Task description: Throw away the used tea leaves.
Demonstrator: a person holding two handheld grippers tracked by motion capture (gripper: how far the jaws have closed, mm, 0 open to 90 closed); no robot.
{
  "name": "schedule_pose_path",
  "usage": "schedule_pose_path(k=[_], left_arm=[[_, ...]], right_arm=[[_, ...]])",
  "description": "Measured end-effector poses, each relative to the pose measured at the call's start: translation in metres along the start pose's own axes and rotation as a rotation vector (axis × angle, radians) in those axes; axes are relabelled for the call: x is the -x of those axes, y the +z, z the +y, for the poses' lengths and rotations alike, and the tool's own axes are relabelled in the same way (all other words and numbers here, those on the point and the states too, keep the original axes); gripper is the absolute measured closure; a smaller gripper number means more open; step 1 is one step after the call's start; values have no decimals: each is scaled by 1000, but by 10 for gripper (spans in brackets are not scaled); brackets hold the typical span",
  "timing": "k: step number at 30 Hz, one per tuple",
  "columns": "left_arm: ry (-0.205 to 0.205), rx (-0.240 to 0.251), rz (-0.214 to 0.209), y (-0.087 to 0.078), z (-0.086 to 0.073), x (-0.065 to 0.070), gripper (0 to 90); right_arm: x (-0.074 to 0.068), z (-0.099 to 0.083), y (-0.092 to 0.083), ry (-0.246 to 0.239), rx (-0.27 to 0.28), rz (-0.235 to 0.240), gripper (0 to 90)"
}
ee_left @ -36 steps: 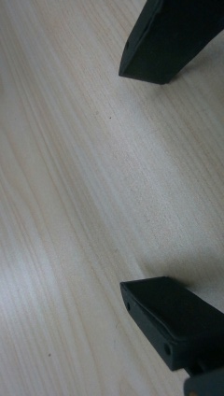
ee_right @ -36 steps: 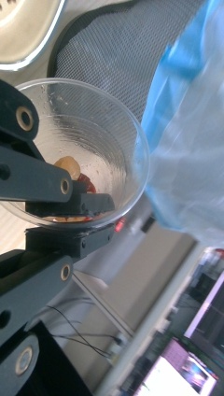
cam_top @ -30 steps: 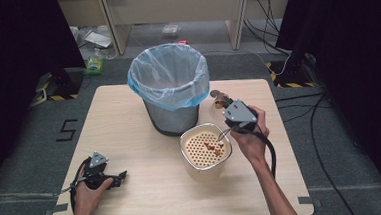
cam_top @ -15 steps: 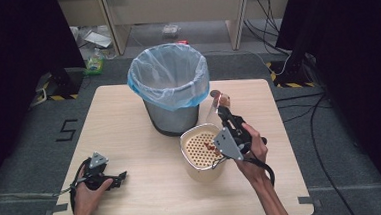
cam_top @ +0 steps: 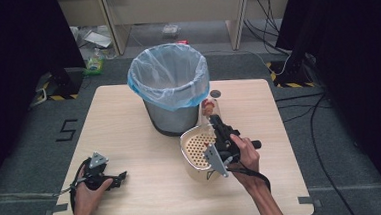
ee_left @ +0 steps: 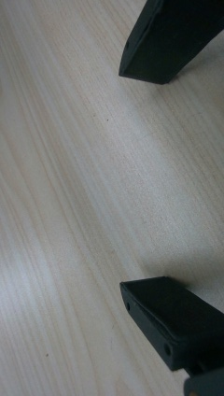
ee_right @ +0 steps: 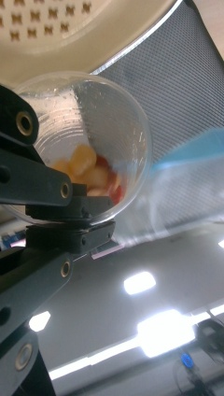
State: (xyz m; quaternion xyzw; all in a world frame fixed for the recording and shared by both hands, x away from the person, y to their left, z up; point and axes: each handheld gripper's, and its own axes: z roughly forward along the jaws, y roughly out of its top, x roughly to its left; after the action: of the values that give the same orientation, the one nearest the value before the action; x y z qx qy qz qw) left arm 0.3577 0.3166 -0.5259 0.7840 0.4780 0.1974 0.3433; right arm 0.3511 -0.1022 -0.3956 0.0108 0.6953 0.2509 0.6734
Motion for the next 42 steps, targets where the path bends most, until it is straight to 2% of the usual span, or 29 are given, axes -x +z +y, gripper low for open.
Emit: schedule_pose_path(k=[2,3,6,10,12,14,15,16,18,19,21,23,27,29,31,32,33,36,37,38,39,41,42], left_arm=[[0,0,0,0,0,0,0],[-1,-1,-1,0,0,0,0],[0,0,0,0,0,0,0],[0,0,0,0,0,0,0],[-1,-1,-1,0,0,0,0],[-4,2,-1,0,0,0,0],[-2,2,0,0,0,0,0],[-1,2,0,0,0,0,0],[-4,1,-1,0,0,0,0],[-4,2,-1,0,0,0,0],[-3,2,0,0,0,0,0],[-4,2,-1,0,0,0,0],[0,0,0,0,0,0,0],[-4,2,-1,0,0,0,0],[-3,1,-1,0,0,0,0],[-2,1,0,0,0,0,0],[-1,1,0,0,0,0,0],[-2,0,-1,0,0,0,0],[-1,1,0,0,0,0,0],[0,1,1,0,0,0,0],[-1,1,0,0,0,0,0],[-2,0,0,0,0,0,0],[1,1,2,0,0,0,0]], right_arm=[[-2,0,1,3,1,-5,873],[-3,1,-2,-9,9,-19,873],[-2,3,-5,4,11,-59,873],[-8,3,-9,-70,12,-130,873],[-15,4,-9,-130,-3,-144,873],[-18,4,-9,-148,-9,-148,873],[-21,3,-8,-173,-1,-158,873],[-22,3,-7,-151,-12,-153,873],[-22,2,-6,-141,-17,-150,873],[-21,5,-8,-146,7,-156,873],[-22,5,-7,-166,6,-161,873],[-23,5,-7,-152,9,-151,873],[-21,9,-9,-149,24,-173,873],[-22,12,-13,-189,56,-197,873],[-24,11,-12,-195,53,-192,873],[-27,8,-11,-182,43,-183,874],[-27,9,-13,-180,63,-188,874],[-29,12,-15,-197,70,-188,874],[-30,10,-10,-193,35,-175,874],[-29,11,-13,-183,50,-186,874],[-28,14,-15,-208,86,-204,874],[-28,15,-15,-215,84,-208,874],[-31,13,-13,-207,68,-196,874]])
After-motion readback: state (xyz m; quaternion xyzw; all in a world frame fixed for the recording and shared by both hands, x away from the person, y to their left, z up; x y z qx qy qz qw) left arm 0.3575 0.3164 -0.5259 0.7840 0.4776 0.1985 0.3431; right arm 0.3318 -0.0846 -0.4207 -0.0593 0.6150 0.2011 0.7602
